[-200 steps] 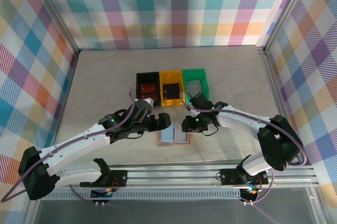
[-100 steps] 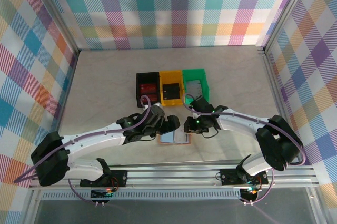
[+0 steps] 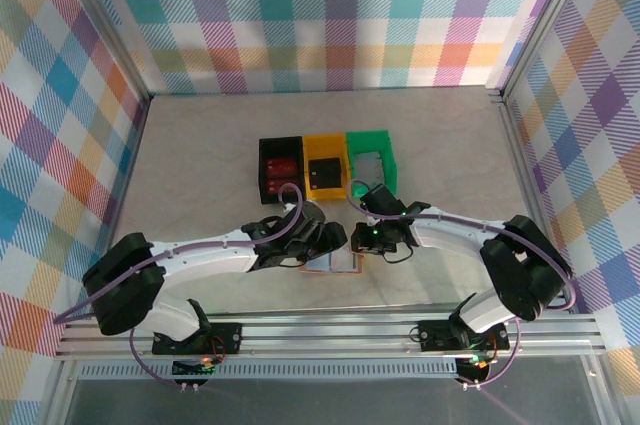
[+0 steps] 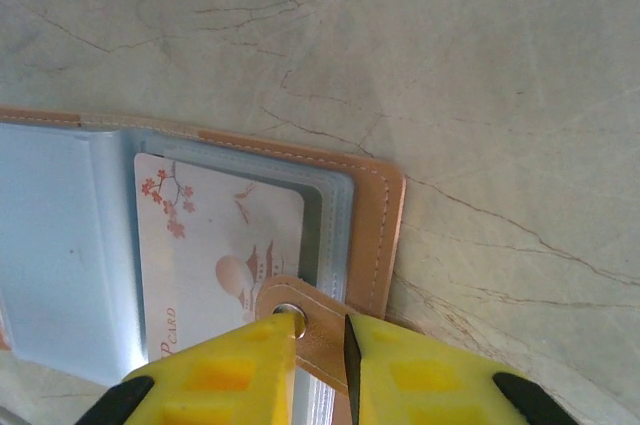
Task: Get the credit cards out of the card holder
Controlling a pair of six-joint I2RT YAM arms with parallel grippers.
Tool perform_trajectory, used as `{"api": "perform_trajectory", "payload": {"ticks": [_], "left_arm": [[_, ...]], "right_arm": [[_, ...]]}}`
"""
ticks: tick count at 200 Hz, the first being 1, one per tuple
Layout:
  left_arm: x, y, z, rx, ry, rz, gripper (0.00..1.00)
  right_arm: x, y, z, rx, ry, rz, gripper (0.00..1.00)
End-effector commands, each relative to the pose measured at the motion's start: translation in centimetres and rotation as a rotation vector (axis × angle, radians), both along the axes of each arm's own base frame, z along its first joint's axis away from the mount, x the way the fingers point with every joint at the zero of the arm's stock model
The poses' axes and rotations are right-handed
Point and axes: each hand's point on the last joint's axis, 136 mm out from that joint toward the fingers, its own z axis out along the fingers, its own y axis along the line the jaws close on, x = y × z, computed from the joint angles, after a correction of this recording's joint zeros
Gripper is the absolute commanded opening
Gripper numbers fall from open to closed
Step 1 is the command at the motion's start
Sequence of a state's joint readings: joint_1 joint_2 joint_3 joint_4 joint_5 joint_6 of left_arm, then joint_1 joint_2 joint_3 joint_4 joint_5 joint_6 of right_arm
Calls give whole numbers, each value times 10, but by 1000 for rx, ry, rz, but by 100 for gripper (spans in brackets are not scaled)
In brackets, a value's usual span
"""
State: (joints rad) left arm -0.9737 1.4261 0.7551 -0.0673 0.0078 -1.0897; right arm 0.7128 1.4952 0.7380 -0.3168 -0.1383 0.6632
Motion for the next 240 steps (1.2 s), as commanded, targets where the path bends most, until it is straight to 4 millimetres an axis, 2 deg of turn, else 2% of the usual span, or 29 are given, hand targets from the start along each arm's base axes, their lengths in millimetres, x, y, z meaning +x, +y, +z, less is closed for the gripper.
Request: {"api": "perform_trajectory", "payload": {"ticks": [1,35,108,125,209,226,240], "left_arm": [[-1,-2,-4,-7,1,4,62],[-1,6,-16,33,5,18,55],[-2,-5,-39,30,51,10,47],[-1,-8,-40,25,53,8,43],[2,-7,-38,42,45,18,41],[4,-9,-37,43,44,15,31],[3,-8,-40,50,50,17,30]], "right_arm": [[-3,-5,-10,-20,12,-15,21],[-4,-6,-16,-25,24,-18,21],[-5,-7,-20,-29,25,-20,20],[-5,-7,-22,-32,28,-18,20],[-8,-9,-28,-33,40,-23,20],[-9,-9,-30,-37,45,-21,20],[-10,-9,-31,-41,49,-20,19]]}}
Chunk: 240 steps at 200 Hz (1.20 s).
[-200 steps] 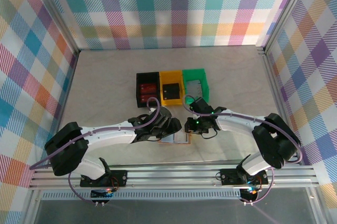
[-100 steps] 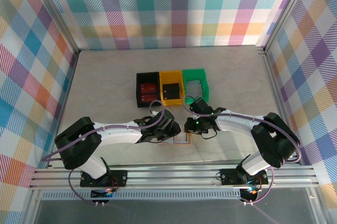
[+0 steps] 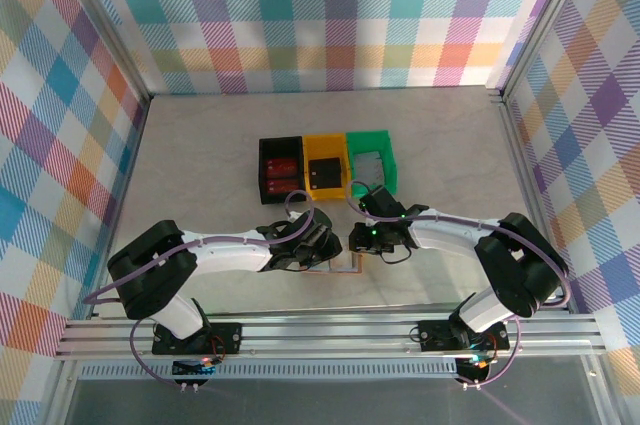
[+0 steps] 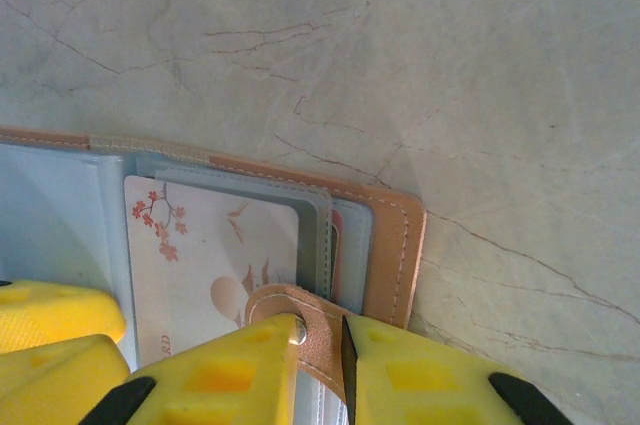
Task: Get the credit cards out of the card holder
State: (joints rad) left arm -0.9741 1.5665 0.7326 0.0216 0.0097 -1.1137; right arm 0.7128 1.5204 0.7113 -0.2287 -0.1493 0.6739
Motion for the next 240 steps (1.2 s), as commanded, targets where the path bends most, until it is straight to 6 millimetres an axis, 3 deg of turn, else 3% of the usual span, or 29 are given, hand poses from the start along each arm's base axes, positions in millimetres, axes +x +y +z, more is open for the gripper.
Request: {"api": "perform_trajectory", "payload": {"ticks": [1,66,147,177,194,240], "left_arm": [[2,-5,4,0,-5,1,30],[5,8,18,36,-50,26,37],[3,-7,6,-14,-7,10,36],[1,-6,0,-4,6,10,33],[-1,-5,-5,-7,18,9,26],[-5,-2,-16,8,42,12,25]], "right_arm": [[-14,-16,-24,-74,65,-15,19],[-17,-20,-27,-82,69,-24,20],[-19,-21,-28,-81,76,-28,19],[-19,-21,-29,-79,77,-29,19],[-20,-21,-30,-80,81,-32,19],[-21,-22,-32,-83,87,-32,19]]}}
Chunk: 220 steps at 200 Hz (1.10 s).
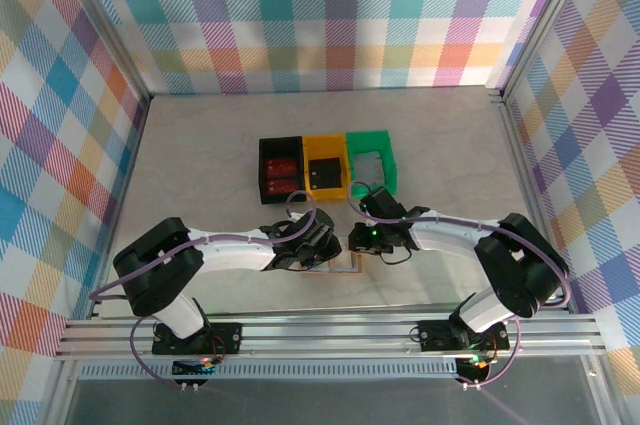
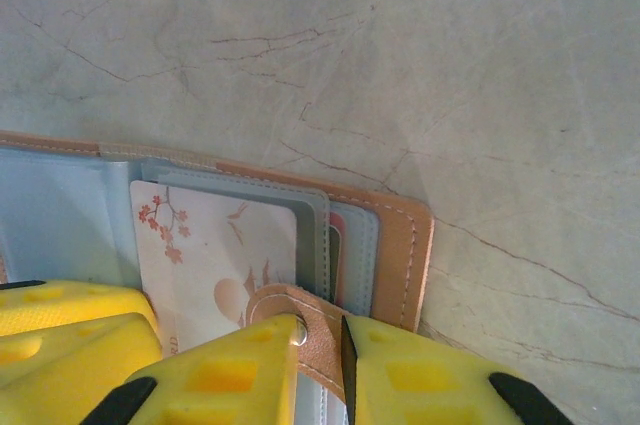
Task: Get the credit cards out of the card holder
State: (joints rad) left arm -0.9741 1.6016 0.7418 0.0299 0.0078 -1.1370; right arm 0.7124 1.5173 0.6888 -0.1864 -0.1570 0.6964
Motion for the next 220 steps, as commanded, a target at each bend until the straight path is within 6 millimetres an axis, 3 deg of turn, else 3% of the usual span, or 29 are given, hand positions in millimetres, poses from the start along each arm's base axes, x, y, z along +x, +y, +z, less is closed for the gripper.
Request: {"api": "perform_trajectory", "payload": {"ticks": [1,58,220], "left_arm": [[-6,0,-8,0,21,-8,25],[-9,12,-7,49,-2,-22,37],[-11,25,-16,130,3,-25,36]], "right_arm": [[-22,-24,-31,-107,91,-14,19],[-24,-26,-35,-113,98,-18,19],[-26,-30,-36,-126,101,-21,19]]}}
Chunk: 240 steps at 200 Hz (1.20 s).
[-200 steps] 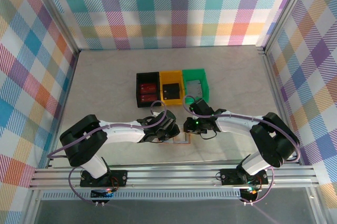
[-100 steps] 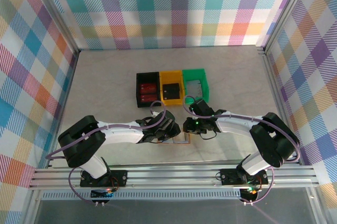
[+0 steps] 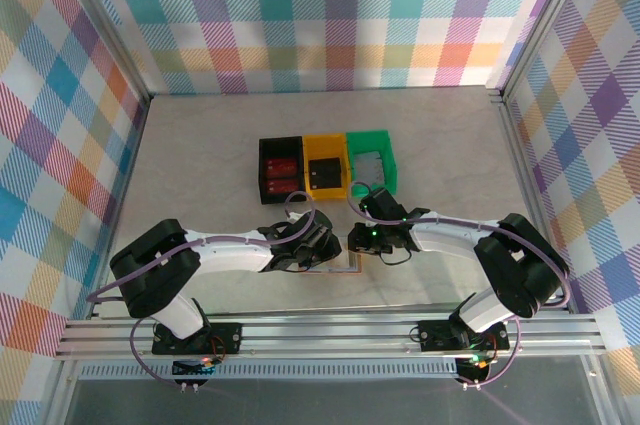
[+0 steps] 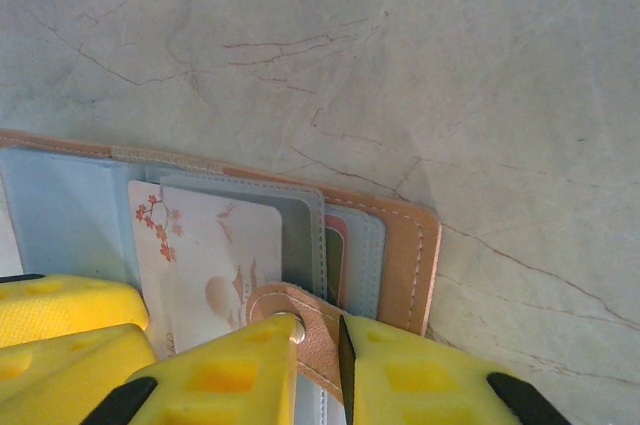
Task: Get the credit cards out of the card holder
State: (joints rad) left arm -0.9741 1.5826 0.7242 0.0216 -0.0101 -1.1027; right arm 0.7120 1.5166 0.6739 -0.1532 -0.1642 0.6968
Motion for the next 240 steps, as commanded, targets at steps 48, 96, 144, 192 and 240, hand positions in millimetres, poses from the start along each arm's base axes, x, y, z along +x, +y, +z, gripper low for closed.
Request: {"api": "perform_trajectory", "payload": {"ticks": [48,96,144,192,240], "left_arm": [[-6,9,1,41,-14,-23,38],[-5,13,13,33,-52,-25,43],[-5,24,12,80,-59,-13,42],[-7,14,-1,56,-12,-20,38],[-7,7,-8,44,9,-22,30]], "right_arm": [[-27,-31,-36,-140,114,-24,19],[-26,-31,-36,-140,112,-24,19],[-25,-28,-37,-134,117,-19,19],[-25,-27,-38,-131,119,-19,19],[-27,-27,-40,-125,127,-18,19]]}}
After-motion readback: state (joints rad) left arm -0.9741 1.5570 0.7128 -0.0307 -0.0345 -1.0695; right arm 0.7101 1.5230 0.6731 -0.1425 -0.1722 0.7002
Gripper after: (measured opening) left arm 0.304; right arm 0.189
